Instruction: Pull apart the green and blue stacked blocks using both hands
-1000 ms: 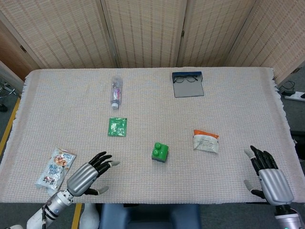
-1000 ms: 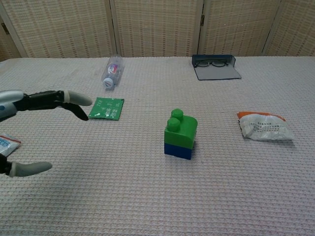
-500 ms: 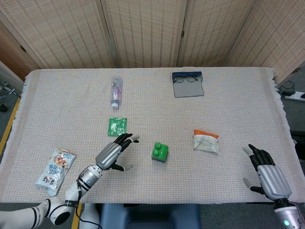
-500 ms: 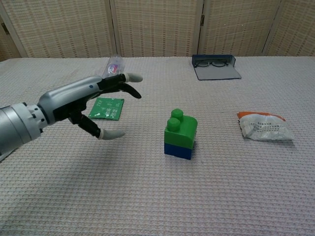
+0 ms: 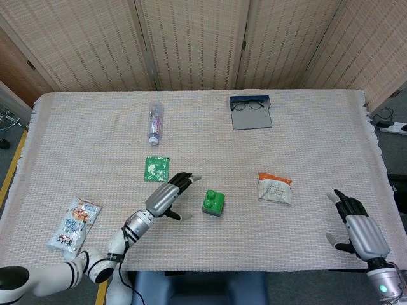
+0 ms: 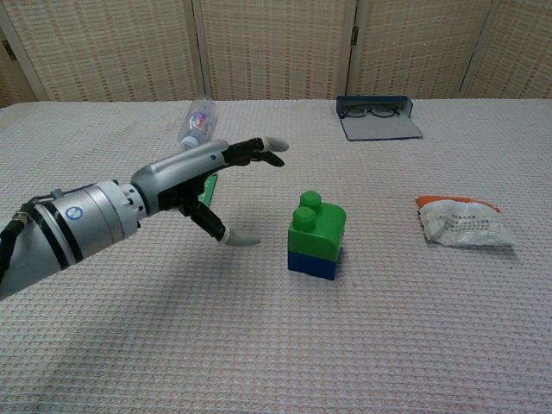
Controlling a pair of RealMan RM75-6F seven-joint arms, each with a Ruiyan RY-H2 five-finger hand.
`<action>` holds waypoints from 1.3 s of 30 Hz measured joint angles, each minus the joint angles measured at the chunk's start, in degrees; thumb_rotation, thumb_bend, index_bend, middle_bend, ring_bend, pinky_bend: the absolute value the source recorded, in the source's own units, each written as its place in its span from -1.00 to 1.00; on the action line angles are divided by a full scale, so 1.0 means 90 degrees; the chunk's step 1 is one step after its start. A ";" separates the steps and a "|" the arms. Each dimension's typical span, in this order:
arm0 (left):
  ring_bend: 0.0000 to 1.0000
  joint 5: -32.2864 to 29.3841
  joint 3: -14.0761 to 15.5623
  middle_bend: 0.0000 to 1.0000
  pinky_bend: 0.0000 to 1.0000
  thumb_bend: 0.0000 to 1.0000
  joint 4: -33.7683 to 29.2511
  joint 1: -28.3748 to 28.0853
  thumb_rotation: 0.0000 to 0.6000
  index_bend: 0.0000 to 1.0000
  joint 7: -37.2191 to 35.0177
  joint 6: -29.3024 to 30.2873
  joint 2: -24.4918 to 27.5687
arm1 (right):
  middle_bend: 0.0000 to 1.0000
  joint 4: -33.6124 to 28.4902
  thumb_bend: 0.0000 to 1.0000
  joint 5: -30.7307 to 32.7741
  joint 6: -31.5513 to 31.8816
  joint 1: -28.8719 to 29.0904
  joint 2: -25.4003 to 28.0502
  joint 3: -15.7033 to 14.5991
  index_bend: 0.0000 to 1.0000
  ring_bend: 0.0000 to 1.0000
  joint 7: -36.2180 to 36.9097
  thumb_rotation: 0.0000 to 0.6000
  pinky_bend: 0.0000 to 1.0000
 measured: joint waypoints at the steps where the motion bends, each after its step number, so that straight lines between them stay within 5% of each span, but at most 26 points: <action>1: -1.00 -0.0023 0.0001 -0.71 -1.00 -0.54 0.0089 -0.0055 1.00 -0.94 -0.0060 -0.0052 -0.0067 | -1.00 0.0005 -0.26 0.0012 -0.0010 0.0005 0.0004 0.0002 -1.00 -1.00 0.0016 1.00 -1.00; 28: -1.00 0.0126 0.0258 -0.52 -1.00 -0.52 0.1586 -0.0896 1.00 -0.84 -0.1655 -0.0247 -0.1009 | -1.00 0.0061 -0.26 0.0114 -0.0236 0.0108 0.0095 -0.0019 -1.00 -1.00 0.0224 1.00 -1.00; 39: -0.98 0.0211 0.0422 -0.33 -1.00 -0.49 0.2202 -0.1024 1.00 -0.64 -0.2115 -0.0101 -0.1226 | -1.00 0.0083 -0.26 0.0223 -0.0310 0.0156 0.0083 0.0012 -1.00 -1.00 0.0210 1.00 -1.00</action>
